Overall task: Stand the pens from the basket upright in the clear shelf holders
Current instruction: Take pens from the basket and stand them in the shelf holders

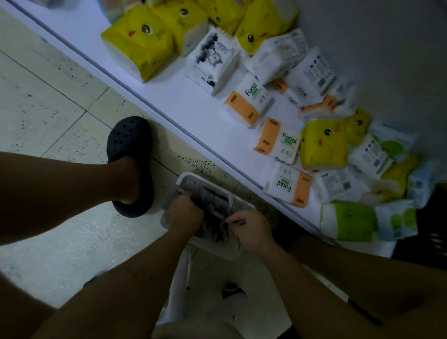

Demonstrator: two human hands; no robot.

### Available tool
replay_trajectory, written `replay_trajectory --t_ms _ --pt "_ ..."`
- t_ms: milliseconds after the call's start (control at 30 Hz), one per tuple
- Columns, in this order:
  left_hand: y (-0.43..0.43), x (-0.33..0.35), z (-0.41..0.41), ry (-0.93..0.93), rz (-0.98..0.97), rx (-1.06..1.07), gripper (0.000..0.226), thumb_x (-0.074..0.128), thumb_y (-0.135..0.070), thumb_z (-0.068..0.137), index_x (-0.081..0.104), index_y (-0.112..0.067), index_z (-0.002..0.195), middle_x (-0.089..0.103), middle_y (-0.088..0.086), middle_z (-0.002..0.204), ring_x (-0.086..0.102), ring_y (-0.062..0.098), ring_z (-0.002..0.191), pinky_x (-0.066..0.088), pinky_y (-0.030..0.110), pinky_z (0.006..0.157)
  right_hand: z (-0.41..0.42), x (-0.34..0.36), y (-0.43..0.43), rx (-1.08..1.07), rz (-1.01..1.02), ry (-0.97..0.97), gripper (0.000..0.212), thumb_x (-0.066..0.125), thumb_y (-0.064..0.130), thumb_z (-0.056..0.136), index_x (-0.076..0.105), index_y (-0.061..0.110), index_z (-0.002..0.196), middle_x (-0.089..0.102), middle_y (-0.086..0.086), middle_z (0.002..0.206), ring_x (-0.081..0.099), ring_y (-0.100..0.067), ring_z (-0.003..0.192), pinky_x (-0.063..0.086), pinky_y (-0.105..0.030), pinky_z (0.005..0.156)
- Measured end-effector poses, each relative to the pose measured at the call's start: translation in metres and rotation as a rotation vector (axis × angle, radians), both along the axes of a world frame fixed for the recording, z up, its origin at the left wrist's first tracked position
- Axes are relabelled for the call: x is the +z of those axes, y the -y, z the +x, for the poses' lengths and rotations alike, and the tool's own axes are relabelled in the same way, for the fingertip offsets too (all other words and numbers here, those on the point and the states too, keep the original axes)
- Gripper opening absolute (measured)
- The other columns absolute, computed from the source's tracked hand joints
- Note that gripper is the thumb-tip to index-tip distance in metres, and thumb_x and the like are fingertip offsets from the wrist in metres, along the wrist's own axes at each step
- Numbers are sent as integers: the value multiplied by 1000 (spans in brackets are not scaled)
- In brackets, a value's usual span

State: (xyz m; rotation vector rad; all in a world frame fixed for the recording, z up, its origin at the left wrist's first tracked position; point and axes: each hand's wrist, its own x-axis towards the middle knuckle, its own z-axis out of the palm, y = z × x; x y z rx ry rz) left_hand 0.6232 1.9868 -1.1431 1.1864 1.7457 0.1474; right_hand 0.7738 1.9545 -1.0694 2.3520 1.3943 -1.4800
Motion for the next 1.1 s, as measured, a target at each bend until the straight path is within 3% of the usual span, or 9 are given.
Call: replay_trajectory --t_ms 67,233,433,600,700,767,867,967,1100 --pt "-3 7 -6 -47 -8 -61 13 54 -2 87 65 3 94 68 20 93 65 30 85 53 36 73 3 5 6 -9 21 10 21 54 5 96 73 11 104 69 -10 108 60 -15 82 43 -4 55" --pt "-7 28 -11 -84 30 -81 4 60 -4 83 61 -5 88 67 17 90 64 30 77 55 37 64 3 13 12 -60 71 -8 19 58 5 94 73 12 103 68 -5 108 62 -19 97 50 -23 82" --pt "-6 47 -15 -61 -18 -186 29 65 -37 88 72 -10 95 70 12 88 67 27 80 55 33 68 16 25 8 -173 247 -53 18 63 6 90 67 21 80 65 6 84 61 -14 83 48 -21 70" --pt "-10 78 -11 127 2 -149 18 64 -14 91 68 -3 104 69 17 98 66 31 90 56 41 81 20 38 6 -258 388 -49 36 70 -2 78 49 25 86 53 10 74 53 -2 68 42 -21 54" --pt "-13 109 -5 263 61 -90 48 66 -7 87 48 -13 131 65 12 104 67 30 90 58 43 77 16 51 2 -333 422 -128 58 71 -6 78 45 18 124 54 2 77 55 -11 70 51 -23 62" --pt "-12 130 -2 343 82 -124 86 69 -5 84 18 -31 149 64 8 103 69 29 82 60 40 66 13 63 0 -330 463 -169 88 70 -6 78 28 31 146 59 -4 79 60 -16 72 49 -25 62" --pt "-8 160 -2 483 99 -187 114 73 0 81 -5 -50 147 62 13 100 70 30 73 60 38 58 12 81 -2 -263 560 -202 105 71 -6 79 11 42 151 61 -6 79 62 -20 76 51 -34 63" --pt "-5 187 -5 520 190 -238 106 79 -1 75 15 -45 148 62 17 98 70 33 73 60 47 66 11 104 -1 -198 638 -275 100 68 -7 82 15 45 150 59 -5 86 61 -22 80 51 -34 59" --pt "-7 222 0 605 327 -249 80 75 0 78 36 -39 135 61 12 81 69 33 71 58 52 73 6 136 -1 -188 812 -289 78 68 3 86 33 42 143 61 1 84 64 -17 83 56 -46 72"
